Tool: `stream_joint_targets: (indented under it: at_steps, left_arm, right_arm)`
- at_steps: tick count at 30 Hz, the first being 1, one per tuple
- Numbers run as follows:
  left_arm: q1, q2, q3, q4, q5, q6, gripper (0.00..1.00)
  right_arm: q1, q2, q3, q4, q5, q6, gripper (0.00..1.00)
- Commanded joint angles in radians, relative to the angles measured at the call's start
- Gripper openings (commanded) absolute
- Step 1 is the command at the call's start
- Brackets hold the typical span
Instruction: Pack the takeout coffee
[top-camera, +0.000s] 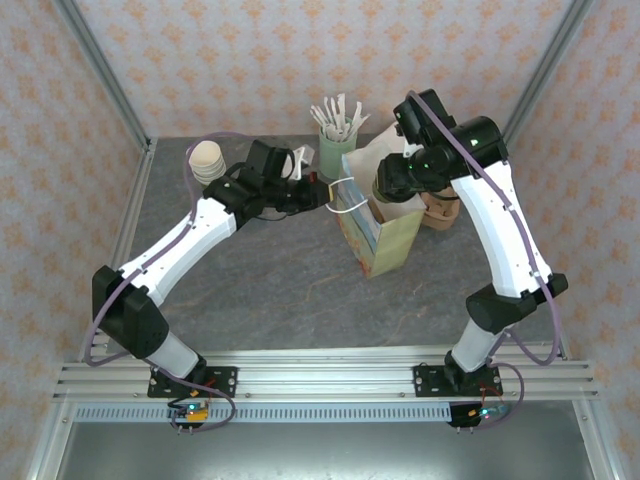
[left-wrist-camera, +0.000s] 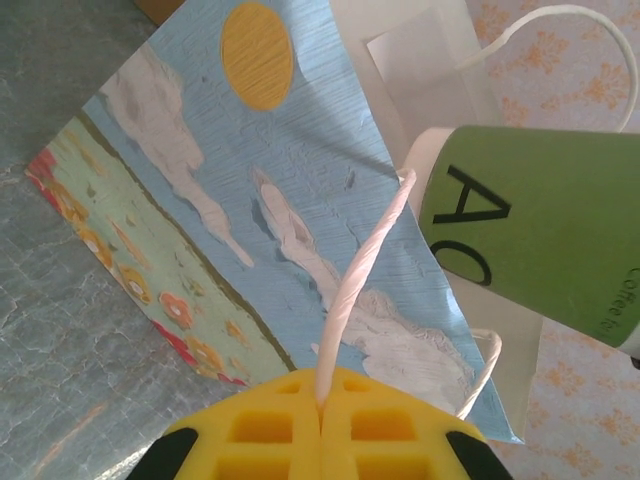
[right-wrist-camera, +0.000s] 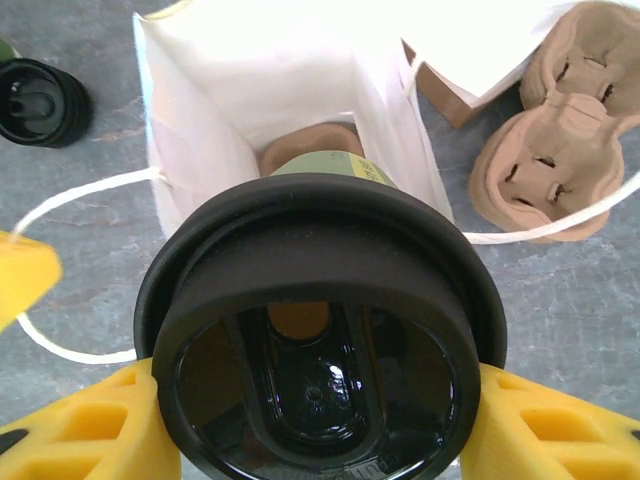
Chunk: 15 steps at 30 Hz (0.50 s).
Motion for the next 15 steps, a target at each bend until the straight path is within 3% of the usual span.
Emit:
stream_joint_targets:
  at_steps: [1,15]
  left_arm:
    - [-0.007,-0.024,-0.006,0.024,-0.032,-0.004,0.01]
    - [-0.005,-0.134,0.033,-0.082,-0.108,0.039,0.0]
  right_arm:
    - [-0.009,0.004,0.003,-0.066,0.038,-0.046,0.57]
    - [0.019,0.068,0.025,-0.061,-0.06,-0.082,0.52]
